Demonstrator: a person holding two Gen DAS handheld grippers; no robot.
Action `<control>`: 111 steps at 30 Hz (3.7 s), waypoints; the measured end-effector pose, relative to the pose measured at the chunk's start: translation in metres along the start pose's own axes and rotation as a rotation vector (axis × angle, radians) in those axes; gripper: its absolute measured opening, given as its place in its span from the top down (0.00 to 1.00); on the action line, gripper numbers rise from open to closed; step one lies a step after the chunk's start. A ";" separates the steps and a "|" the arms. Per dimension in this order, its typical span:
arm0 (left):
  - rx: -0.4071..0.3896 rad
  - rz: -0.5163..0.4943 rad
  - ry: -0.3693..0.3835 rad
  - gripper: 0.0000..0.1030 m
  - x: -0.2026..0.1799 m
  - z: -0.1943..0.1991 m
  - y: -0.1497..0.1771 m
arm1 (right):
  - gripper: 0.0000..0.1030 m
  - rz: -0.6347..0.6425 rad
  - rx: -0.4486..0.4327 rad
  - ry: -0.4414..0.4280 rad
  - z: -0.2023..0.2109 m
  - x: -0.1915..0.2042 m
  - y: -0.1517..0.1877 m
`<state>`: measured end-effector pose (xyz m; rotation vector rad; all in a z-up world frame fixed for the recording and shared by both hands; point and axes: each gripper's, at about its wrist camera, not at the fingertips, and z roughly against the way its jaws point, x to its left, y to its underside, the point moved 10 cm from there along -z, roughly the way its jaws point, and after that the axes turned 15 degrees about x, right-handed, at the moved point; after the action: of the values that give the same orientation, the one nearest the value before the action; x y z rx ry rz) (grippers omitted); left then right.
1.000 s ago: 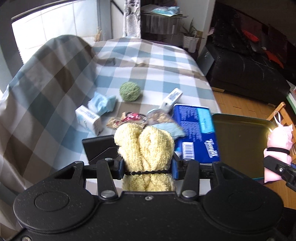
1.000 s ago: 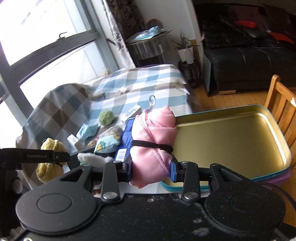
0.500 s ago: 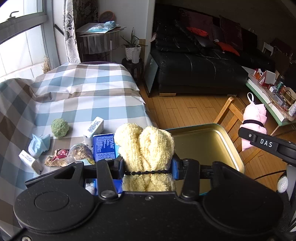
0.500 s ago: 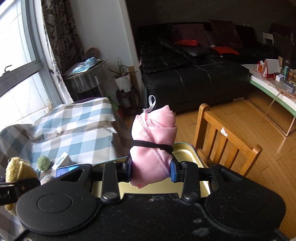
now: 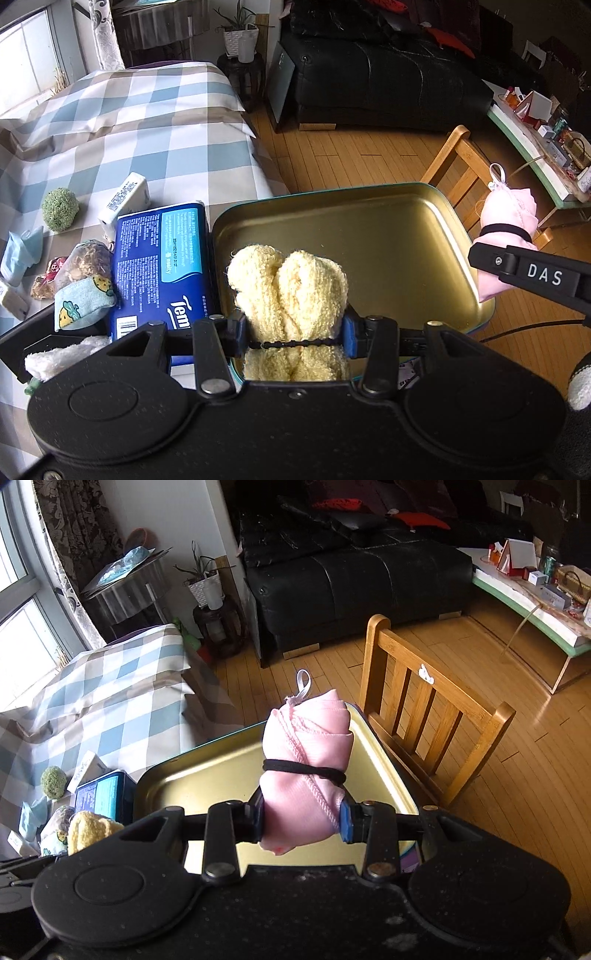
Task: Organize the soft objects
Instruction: 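Carry both towels into the tin tray and open both grippers, then withdraw both tools from the tray toward the plush toys, then grasp the white fluffy plush with right gripper while left tool approaches the green plush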
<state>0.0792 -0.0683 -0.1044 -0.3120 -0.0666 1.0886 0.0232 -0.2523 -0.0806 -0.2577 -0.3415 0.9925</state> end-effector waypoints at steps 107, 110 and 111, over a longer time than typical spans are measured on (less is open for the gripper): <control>0.146 0.200 -0.233 0.38 0.186 -0.013 0.108 | 0.35 0.327 -0.032 -0.014 -0.009 0.103 0.051; 0.162 0.194 -0.214 0.36 0.178 -0.014 0.118 | 0.34 0.324 -0.036 -0.022 -0.007 0.102 0.051; 0.170 0.195 -0.206 0.36 0.175 -0.014 0.121 | 0.34 0.323 -0.038 -0.025 -0.007 0.101 0.051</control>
<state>0.0602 0.1338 -0.1696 -0.0529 -0.1284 1.3088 0.0371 -0.1396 -0.0888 -0.3423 -0.3478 1.3087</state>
